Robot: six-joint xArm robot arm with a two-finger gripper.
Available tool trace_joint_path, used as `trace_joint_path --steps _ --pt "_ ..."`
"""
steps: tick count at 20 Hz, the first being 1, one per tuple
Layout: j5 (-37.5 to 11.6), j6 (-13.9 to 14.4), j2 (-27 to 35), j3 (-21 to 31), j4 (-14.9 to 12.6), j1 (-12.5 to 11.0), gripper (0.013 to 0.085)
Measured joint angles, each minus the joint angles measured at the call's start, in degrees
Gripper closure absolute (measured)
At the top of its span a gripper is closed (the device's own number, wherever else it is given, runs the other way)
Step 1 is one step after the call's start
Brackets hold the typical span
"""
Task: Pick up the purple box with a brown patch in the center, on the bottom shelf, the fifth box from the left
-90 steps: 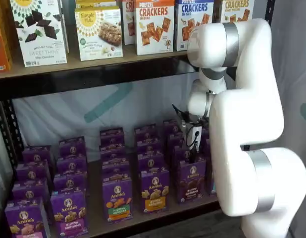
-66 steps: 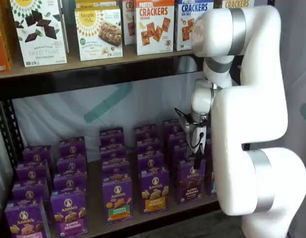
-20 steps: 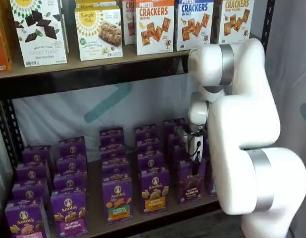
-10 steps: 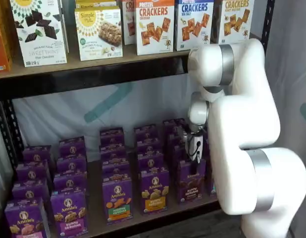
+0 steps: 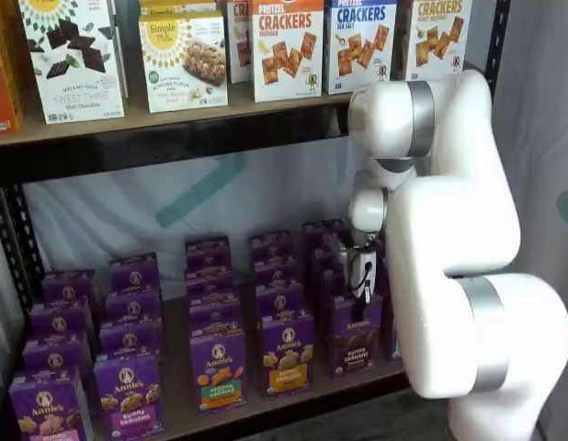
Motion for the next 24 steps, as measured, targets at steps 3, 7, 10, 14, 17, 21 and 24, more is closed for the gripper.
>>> trace_joint_path --steps 3,7,10,14,17,21,24 --pt "0.47 0.73 -0.19 0.27 -0.90 -0.04 0.0650" --pt "1.33 -1.31 -1.71 2.24 1.45 -0.05 0.0650" --pt "1.69 -3.44 -3.97 5.13 3.79 -0.11 0.0650" --pt "0.07 -4.49 -7.87 10.67 4.89 -0.07 0.0650" --pt "-2.11 -5.39 -11.28 15.74 5.99 0.18 0.0650" --pt "-5.07 -7.61 -16.75 23.37 8.89 0.82 0.0650" --pt "-6.00 -8.65 -21.19 28.63 10.61 1.42 0.0650"
